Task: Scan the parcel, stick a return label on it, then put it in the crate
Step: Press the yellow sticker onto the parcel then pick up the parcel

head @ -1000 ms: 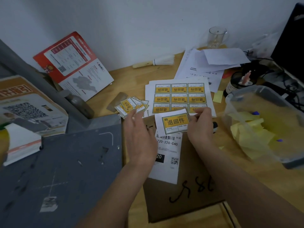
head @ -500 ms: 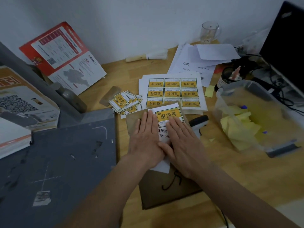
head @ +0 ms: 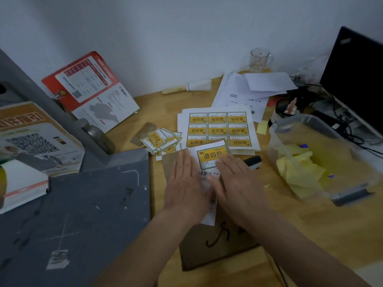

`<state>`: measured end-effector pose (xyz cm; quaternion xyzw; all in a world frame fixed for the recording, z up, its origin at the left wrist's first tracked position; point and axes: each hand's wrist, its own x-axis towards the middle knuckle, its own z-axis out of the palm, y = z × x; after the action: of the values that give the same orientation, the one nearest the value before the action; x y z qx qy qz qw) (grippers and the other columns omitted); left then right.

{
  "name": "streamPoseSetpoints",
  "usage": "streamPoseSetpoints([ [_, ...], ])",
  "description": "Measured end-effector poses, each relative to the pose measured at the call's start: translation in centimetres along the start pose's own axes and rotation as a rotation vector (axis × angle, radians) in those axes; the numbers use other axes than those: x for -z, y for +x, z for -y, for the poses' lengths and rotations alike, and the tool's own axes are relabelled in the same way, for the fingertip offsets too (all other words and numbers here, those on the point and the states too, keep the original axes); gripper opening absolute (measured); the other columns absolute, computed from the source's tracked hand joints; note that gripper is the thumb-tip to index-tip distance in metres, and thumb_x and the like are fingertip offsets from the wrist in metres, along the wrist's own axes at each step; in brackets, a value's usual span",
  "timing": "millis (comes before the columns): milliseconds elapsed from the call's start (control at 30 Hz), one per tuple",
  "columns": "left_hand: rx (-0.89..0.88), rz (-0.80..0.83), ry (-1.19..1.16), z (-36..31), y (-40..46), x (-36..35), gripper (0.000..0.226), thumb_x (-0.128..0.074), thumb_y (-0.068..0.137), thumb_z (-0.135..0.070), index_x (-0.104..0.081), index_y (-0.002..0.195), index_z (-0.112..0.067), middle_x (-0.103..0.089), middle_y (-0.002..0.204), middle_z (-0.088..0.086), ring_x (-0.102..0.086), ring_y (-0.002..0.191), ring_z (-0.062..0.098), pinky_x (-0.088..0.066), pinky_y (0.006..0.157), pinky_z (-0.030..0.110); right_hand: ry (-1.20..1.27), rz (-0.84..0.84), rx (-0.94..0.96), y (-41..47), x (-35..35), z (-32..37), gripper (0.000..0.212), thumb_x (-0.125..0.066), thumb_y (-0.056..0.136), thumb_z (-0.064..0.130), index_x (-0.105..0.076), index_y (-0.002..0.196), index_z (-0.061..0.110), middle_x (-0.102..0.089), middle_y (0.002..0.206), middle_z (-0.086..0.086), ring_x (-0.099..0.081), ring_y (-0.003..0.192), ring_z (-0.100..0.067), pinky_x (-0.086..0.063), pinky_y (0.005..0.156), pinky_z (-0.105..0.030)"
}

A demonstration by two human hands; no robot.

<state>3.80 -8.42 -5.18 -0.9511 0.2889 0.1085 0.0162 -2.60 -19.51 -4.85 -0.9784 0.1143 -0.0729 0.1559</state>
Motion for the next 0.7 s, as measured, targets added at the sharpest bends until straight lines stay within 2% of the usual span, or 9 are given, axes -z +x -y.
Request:
streamPoseSetpoints([
  [67, -0.120, -0.013, 0.021, -0.1, 0.5, -0.2, 0.083, 0.005, 0.079, -0.055, 0.030, 0.143, -0.009, 0.034, 0.156, 0.009, 0.028, 0.146, 0.024, 0.012, 0.121, 0.038, 0.030, 0.095, 0.053, 1.0, -0.4, 0.3, 0.086, 0.001, 0.087, 0.063, -0.038, 0.144, 0.011, -0.035, 0.153, -0.011, -0.026, 0.145, -0.023, -0.008, 0.116, -0.033],
  [100, -0.148, 0.003, 0.016, 0.0, 1.0, -0.4, 0.083, 0.007, 0.076, -0.056, 0.033, 0.141, -0.011, 0.037, 0.154, 0.006, 0.027, 0.146, 0.022, 0.013, 0.121, 0.038, 0.036, 0.162, 0.053, 1.5, -0.8, 0.3, 0.090, 0.005, 0.082, 0.065, -0.023, 0.150, 0.014, -0.020, 0.160, -0.008, -0.010, 0.149, -0.020, 0.002, 0.117, -0.031],
  [133, -0.156, 0.018, 0.010, 0.2, 1.4, -0.6, 0.083, 0.010, 0.072, -0.056, 0.034, 0.138, -0.013, 0.039, 0.151, 0.004, 0.027, 0.146, 0.021, 0.014, 0.120, 0.037, 0.031, 0.209, 0.046, 2.0, -1.2, 0.2, 0.092, 0.008, 0.079, 0.067, -0.012, 0.152, 0.015, -0.008, 0.162, -0.007, 0.001, 0.149, -0.018, 0.008, 0.116, -0.030],
  [200, -0.153, 0.031, 0.017, 0.6, 2.4, -0.9, 0.085, 0.014, 0.065, -0.056, 0.036, 0.135, -0.014, 0.040, 0.147, 0.002, 0.030, 0.144, 0.018, 0.016, 0.118, 0.035, 0.007, 0.257, 0.035, 3.1, -1.8, -0.3, 0.094, 0.009, 0.076, 0.069, 0.000, 0.152, 0.015, 0.004, 0.162, -0.007, 0.010, 0.148, -0.017, 0.013, 0.116, -0.031],
  [267, -0.135, 0.042, 0.029, 0.9, 3.4, -1.2, 0.081, 0.005, 0.077, -0.059, 0.035, 0.137, -0.012, 0.038, 0.151, 0.004, 0.031, 0.143, 0.017, 0.016, 0.119, 0.035, -0.026, 0.287, 0.021, 4.1, -2.1, -0.7, 0.095, 0.009, 0.076, 0.069, 0.003, 0.152, 0.012, 0.009, 0.161, -0.008, 0.014, 0.147, -0.018, 0.014, 0.115, -0.031],
  [333, -0.104, 0.062, 0.004, 1.3, 4.7, -0.9, 0.083, -0.019, 0.092, -0.054, 0.028, 0.145, -0.011, 0.031, 0.158, 0.006, 0.028, 0.146, 0.018, 0.014, 0.121, 0.036, -0.044, 0.299, -0.005, 5.3, -2.1, -0.8, 0.097, 0.009, 0.075, 0.070, 0.004, 0.151, 0.010, 0.011, 0.161, -0.010, 0.016, 0.147, -0.019, 0.016, 0.114, -0.030],
  [400, -0.083, 0.090, -0.034, 1.7, 5.9, -0.6, 0.090, -0.032, 0.092, -0.054, 0.021, 0.151, -0.011, 0.027, 0.160, 0.005, 0.025, 0.147, 0.017, 0.012, 0.121, 0.037, -0.059, 0.324, -0.022, 6.4, -2.2, -1.0, 0.098, 0.008, 0.076, 0.070, 0.005, 0.151, 0.009, 0.012, 0.161, -0.010, 0.016, 0.147, -0.019, 0.016, 0.114, -0.030],
  [600, -0.043, 0.004, -0.074, 2.2, 6.9, -1.0, 0.097, -0.038, 0.085, -0.062, 0.009, 0.154, -0.012, 0.007, 0.165, 0.003, 0.010, 0.151, 0.019, 0.009, 0.121, 0.041, -0.042, 0.324, -0.061, 8.1, -2.6, -1.4, 0.101, 0.011, 0.072, 0.072, 0.003, 0.152, 0.011, 0.009, 0.162, -0.007, 0.014, 0.148, -0.017, 0.012, 0.115, -0.031],
  [700, -0.032, -0.056, -0.082, 2.3, 6.9, -1.1, 0.096, -0.020, 0.078, -0.067, 0.000, 0.154, -0.011, -0.009, 0.163, 0.004, -0.003, 0.151, 0.021, 0.001, 0.122, 0.045, 0.005, 0.317, -0.100, 8.6, -2.8, -1.7, 0.089, 0.003, 0.082, 0.067, -0.001, 0.152, 0.012, 0.005, 0.163, -0.005, 0.011, 0.148, -0.015, 0.008, 0.115, -0.029],
])
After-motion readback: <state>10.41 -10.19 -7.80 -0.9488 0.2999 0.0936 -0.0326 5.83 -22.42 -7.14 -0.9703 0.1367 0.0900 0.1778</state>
